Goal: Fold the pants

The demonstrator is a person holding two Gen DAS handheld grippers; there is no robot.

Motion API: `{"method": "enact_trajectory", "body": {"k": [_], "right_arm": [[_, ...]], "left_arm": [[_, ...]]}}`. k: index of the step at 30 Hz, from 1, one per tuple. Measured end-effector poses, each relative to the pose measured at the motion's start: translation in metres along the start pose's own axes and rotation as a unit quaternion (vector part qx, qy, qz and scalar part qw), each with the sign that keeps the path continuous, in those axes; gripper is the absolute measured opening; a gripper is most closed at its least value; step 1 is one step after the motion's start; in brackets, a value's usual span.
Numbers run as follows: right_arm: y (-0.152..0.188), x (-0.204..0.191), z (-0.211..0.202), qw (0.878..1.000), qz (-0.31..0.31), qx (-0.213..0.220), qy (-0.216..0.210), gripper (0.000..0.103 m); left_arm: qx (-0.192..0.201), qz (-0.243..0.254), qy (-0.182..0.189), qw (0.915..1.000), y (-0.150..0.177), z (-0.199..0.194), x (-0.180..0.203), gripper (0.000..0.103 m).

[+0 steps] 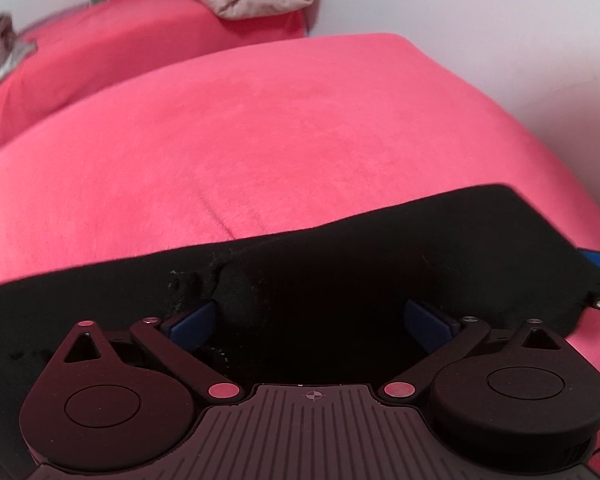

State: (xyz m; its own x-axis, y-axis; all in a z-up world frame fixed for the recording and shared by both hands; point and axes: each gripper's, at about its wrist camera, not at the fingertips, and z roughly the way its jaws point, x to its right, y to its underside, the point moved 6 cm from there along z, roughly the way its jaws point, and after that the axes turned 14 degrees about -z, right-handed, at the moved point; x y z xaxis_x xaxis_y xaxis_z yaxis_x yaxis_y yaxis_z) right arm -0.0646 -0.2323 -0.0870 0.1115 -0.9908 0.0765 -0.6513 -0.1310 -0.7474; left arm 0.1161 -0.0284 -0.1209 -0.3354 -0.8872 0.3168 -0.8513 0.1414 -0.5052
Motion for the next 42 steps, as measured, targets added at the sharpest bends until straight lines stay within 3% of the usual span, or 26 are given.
{"method": "enact_trajectory", "body": {"k": [4,6,11,14,18,21,24,25,27,32,35,37,39,42], "right_arm": [[-0.006,-0.004,-0.023,1.000,-0.014,0.014,0.010,0.062],[-0.016,-0.010,-0.034,0.998,-0.044,0.035,0.020,0.062],[-0.050,-0.045,-0.026,0.993,-0.093,0.062,-0.024,0.063],[-0.073,-0.084,0.005,0.987,-0.123,0.059,-0.079,0.062],[-0.095,-0.139,0.043,0.978,-0.156,0.042,-0.131,0.033],[-0.113,-0.174,0.066,0.974,-0.177,0.043,-0.137,0.030],[-0.113,-0.197,0.085,0.971,-0.187,0.024,-0.145,0.030],[-0.107,-0.207,0.096,0.968,-0.202,-0.003,-0.146,0.030],[-0.096,-0.219,0.104,0.965,-0.218,-0.031,-0.144,0.031],[-0.094,-0.214,0.098,0.972,-0.188,-0.030,-0.135,0.032],[-0.094,-0.214,0.094,0.975,-0.180,-0.031,-0.129,0.032],[-0.093,-0.215,0.092,0.976,-0.180,-0.028,-0.116,0.039],[-0.090,-0.213,0.088,0.978,-0.176,-0.027,-0.108,0.040],[-0.087,-0.213,0.085,0.979,-0.180,-0.028,-0.095,0.044]], "left_arm": [[-0.017,-0.034,0.010,0.9992,0.000,-0.016,-0.009,0.103],[-0.004,-0.042,0.010,0.9990,0.003,-0.036,-0.020,0.103],[0.038,-0.105,-0.049,0.9925,0.015,-0.086,-0.090,0.103],[0.064,-0.174,-0.091,0.9785,0.023,-0.114,-0.149,0.103],[0.082,-0.280,-0.139,0.9465,0.039,-0.138,-0.225,0.103],[0.079,-0.323,-0.143,0.9320,0.046,-0.141,-0.252,0.103],[0.076,-0.359,-0.111,0.9237,0.043,-0.135,-0.268,0.103],[0.072,-0.372,-0.095,0.9206,0.040,-0.133,-0.275,0.103],[0.042,-0.392,-0.066,0.9166,0.040,-0.118,-0.284,0.103],[0.024,-0.377,-0.015,0.9259,0.036,-0.109,-0.277,0.103],[0.020,-0.388,0.025,0.9213,0.034,-0.105,-0.276,0.103],[0.015,-0.403,0.054,0.9136,0.033,-0.098,-0.278,0.103],[0.017,-0.420,0.063,0.9054,0.033,-0.098,-0.281,0.103],[0.021,-0.422,0.072,0.9035,0.033,-0.098,-0.278,0.103]]}}
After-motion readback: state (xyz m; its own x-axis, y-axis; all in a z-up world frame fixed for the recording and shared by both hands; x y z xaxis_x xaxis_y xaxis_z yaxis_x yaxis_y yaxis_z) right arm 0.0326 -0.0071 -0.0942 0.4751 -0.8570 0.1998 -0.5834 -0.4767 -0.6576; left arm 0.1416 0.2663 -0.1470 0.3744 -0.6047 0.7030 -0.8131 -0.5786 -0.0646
